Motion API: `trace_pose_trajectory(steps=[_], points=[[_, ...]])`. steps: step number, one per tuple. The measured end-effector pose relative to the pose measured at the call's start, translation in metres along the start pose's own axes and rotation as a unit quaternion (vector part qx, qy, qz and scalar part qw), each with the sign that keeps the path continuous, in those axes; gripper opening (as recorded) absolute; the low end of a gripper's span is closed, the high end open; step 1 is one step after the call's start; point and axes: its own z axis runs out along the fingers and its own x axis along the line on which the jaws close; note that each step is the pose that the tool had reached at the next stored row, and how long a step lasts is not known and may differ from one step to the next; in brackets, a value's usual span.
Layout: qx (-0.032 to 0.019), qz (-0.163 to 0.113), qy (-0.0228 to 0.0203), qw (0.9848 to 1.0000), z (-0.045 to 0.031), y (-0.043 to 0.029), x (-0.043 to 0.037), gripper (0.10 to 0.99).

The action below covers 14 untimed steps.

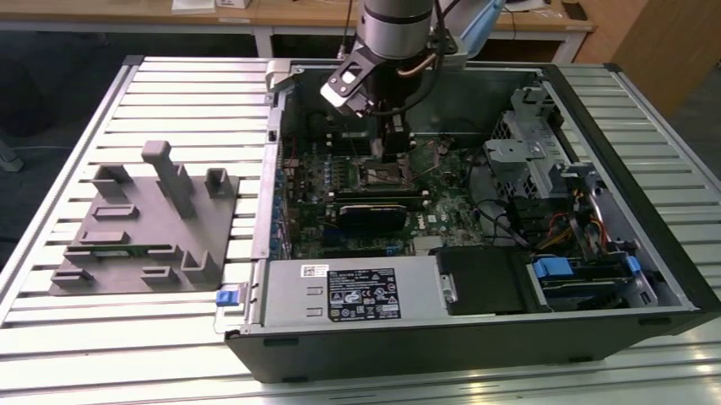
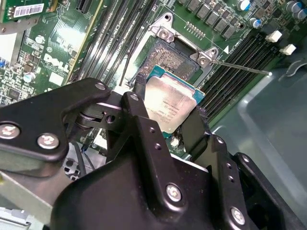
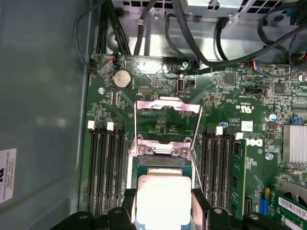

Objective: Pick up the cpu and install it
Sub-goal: 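Place the cpu into insertion slot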

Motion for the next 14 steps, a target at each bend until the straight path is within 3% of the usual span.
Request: trace_pose_trajectory(steps=[14], points=[[0.0000,0.003,-0.0002,1.0000,0.0156,-0.0034,-0.0002,0.545]])
